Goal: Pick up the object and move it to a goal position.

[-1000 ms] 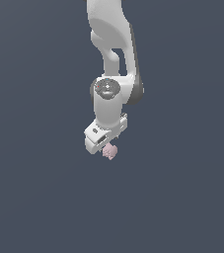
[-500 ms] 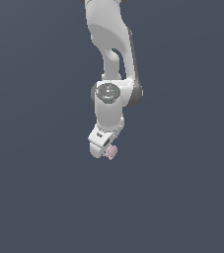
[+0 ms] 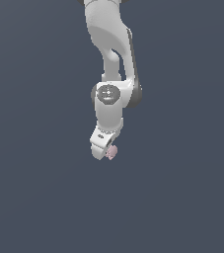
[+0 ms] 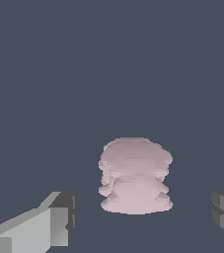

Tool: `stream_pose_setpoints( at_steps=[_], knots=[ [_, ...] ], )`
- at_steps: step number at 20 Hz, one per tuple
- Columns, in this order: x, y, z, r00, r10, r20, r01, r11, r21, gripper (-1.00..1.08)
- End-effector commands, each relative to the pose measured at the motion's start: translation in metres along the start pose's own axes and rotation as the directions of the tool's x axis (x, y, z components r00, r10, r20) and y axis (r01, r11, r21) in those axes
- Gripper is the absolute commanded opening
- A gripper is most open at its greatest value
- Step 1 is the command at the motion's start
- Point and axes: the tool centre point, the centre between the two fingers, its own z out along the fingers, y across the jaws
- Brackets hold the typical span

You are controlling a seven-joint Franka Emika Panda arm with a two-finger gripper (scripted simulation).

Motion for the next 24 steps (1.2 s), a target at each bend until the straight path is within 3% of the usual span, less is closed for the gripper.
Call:
stream_pose_setpoints(
  at_steps=[1,17,18,24],
  knots=[
    [0.000,0.000,0.000,1.000,0.000,0.000,0.000,1.000,0.000,1.00],
    [0.000,0.000,0.050,1.000,-0.005,0.000,0.005,1.000,0.000,1.00],
    [0.000,0.000,0.050,1.000,-0.005,0.000,0.005,1.000,0.000,-1.00],
    [0.000,0.000,0.050,1.000,-0.005,0.000,0.005,1.000,0.000,-1.00]
  ],
)
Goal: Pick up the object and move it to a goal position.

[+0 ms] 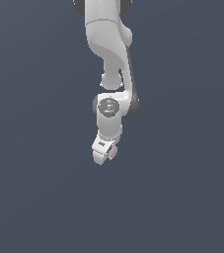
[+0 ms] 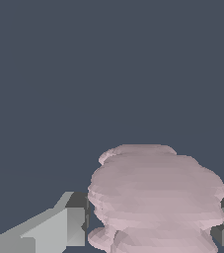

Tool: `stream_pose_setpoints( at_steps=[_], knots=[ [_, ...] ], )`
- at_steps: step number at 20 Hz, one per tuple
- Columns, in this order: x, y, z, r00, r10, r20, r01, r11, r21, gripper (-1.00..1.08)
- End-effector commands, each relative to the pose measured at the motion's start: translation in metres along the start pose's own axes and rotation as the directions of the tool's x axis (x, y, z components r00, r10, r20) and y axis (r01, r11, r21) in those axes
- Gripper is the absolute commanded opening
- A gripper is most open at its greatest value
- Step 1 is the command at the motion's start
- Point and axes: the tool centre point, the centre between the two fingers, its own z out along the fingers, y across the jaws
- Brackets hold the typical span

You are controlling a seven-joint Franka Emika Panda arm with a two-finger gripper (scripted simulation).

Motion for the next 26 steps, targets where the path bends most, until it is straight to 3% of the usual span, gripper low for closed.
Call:
stream_pose_setpoints(
  at_steps=[1,13,26],
  knots=[
    [0.000,0.000,0.001,1.000,0.000,0.000,0.000,1.000,0.001,-1.00],
    [0.006,-0.002,-0.026,1.000,0.000,0.000,0.000,1.000,0.000,-1.00],
    [0.035,-0.011,-0.152,1.000,-0.002,0.000,0.002,1.000,0.001,-1.00]
  ],
)
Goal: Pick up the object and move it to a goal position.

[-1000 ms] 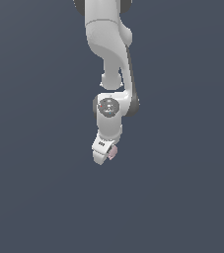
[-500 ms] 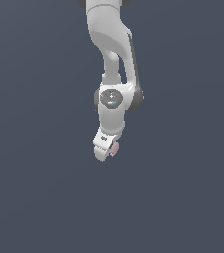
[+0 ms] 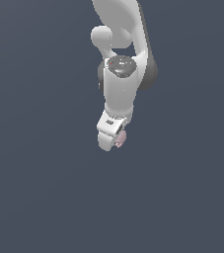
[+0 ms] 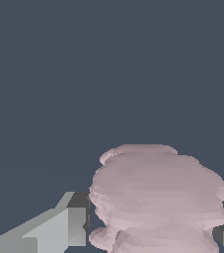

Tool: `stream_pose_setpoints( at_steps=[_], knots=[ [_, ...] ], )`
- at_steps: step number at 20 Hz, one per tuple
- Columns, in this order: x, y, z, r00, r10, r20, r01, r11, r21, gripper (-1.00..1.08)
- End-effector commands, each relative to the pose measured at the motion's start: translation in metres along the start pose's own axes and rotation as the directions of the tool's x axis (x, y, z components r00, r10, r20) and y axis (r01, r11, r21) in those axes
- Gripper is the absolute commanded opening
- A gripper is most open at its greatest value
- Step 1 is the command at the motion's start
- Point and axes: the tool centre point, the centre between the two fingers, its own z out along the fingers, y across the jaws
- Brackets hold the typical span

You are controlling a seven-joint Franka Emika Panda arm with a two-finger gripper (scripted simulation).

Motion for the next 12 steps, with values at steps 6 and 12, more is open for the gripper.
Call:
stream_pose_setpoints(
  at_steps=[6,12],
  knots=[
    [0.021,-0.005,-0.087,1.000,-0.001,-0.001,0.001,1.000,0.001,-1.00],
    [0.036,-0.007,-0.150,1.000,0.000,-0.001,0.000,1.000,0.001,-1.00]
  ],
)
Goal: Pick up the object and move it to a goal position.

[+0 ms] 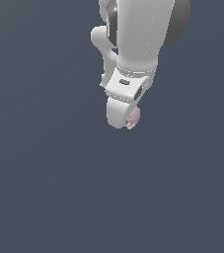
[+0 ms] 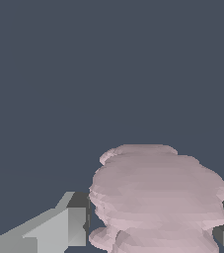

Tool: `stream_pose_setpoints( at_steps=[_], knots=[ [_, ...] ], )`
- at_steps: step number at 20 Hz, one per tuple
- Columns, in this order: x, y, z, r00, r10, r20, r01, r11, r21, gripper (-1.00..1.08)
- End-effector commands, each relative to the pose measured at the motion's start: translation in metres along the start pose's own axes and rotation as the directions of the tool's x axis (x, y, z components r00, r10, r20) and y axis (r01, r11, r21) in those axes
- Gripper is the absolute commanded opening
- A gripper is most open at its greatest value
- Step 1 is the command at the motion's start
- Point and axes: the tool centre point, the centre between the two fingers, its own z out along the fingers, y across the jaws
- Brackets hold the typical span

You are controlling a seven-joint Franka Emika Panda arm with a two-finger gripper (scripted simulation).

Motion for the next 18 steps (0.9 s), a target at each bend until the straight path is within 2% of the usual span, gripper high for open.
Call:
stream_pose_setpoints(
  at_steps=[1,9,18],
  knots=[
    [0.005,-0.001,-0.023,1.000,0.001,0.001,-0.001,1.000,0.001,-1.00],
    [0.017,-0.001,-0.070,1.000,0.002,0.001,-0.002,1.000,0.001,-1.00],
    [0.022,0.000,-0.085,1.000,0.002,0.001,-0.002,1.000,0.001,-1.00]
  ],
)
